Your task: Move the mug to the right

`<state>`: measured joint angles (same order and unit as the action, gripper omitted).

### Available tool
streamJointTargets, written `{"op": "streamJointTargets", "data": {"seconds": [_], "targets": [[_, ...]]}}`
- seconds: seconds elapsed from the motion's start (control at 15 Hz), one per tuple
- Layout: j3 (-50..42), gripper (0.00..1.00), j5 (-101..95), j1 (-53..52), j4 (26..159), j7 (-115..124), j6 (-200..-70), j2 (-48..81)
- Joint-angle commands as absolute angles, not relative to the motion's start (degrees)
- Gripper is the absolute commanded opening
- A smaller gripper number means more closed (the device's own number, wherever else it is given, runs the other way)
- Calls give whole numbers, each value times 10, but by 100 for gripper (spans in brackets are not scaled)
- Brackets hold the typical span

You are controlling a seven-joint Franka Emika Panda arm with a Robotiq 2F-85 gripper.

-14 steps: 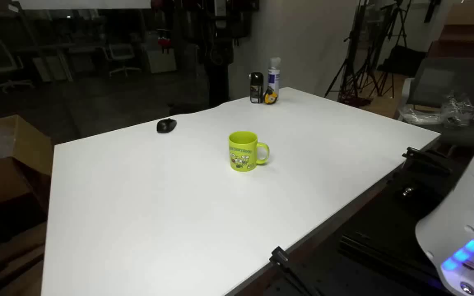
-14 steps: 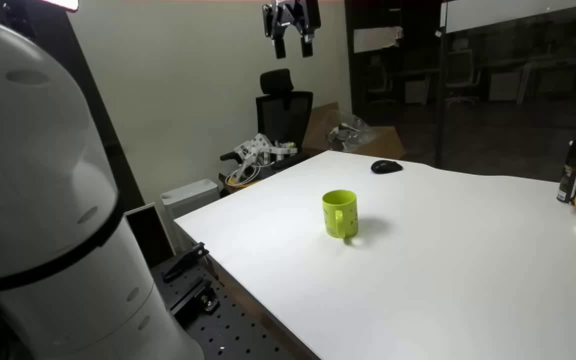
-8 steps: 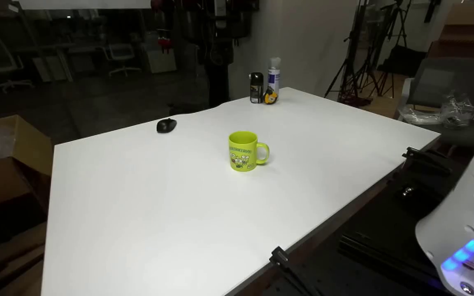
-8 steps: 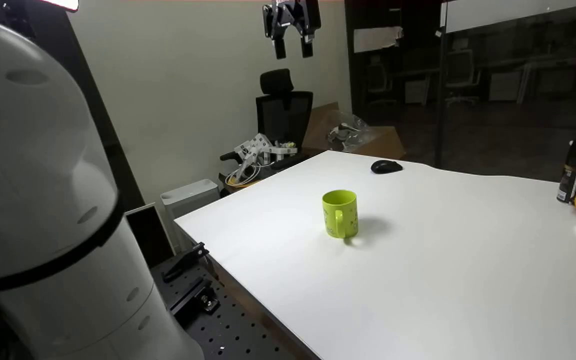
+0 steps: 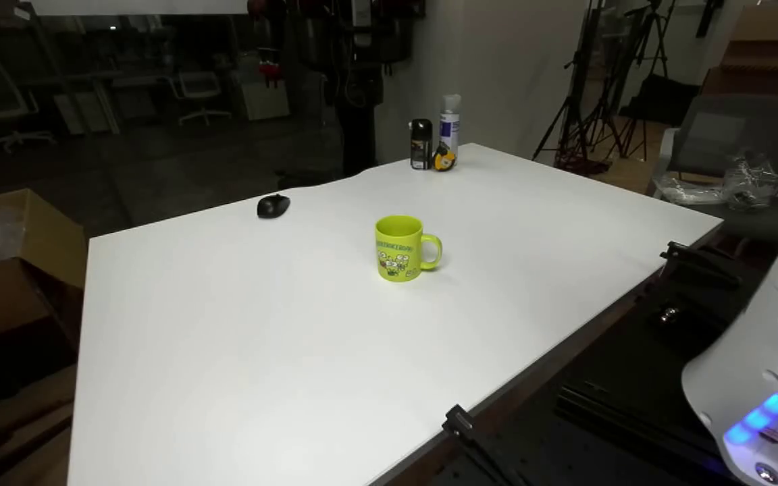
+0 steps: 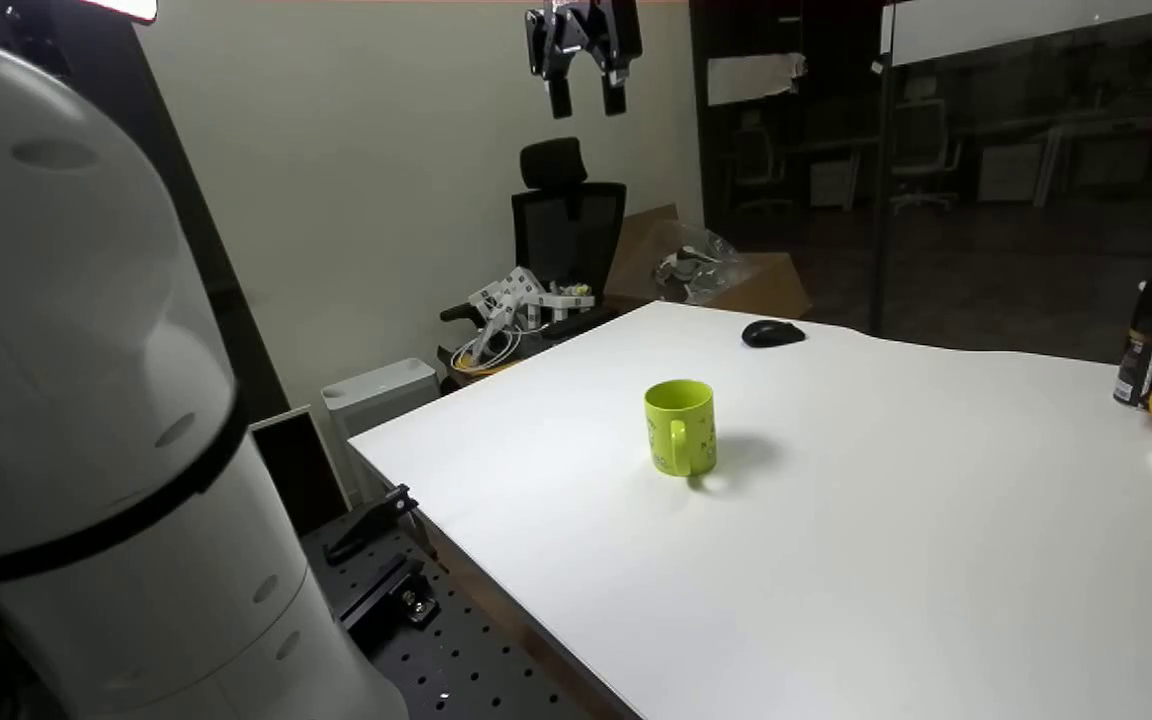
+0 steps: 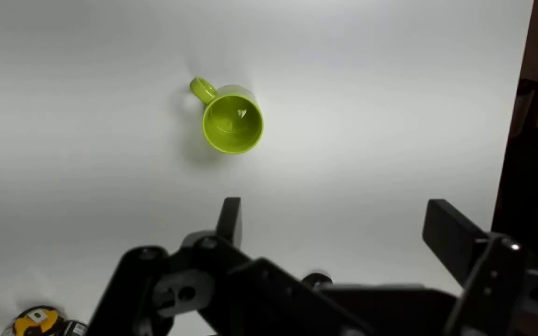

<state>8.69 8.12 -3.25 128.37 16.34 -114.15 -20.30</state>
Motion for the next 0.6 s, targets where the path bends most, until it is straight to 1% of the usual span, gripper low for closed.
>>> {"op": "streamJointTargets", "data": {"seconds": [0.0,0.27,0.53], "targets": [[76,100,90,-27,1276,178,-1173,-186],[56,100,73,-3,1265,180,-1235,-129],[32,100,70,11,1246,182,-1241,-48]]}}
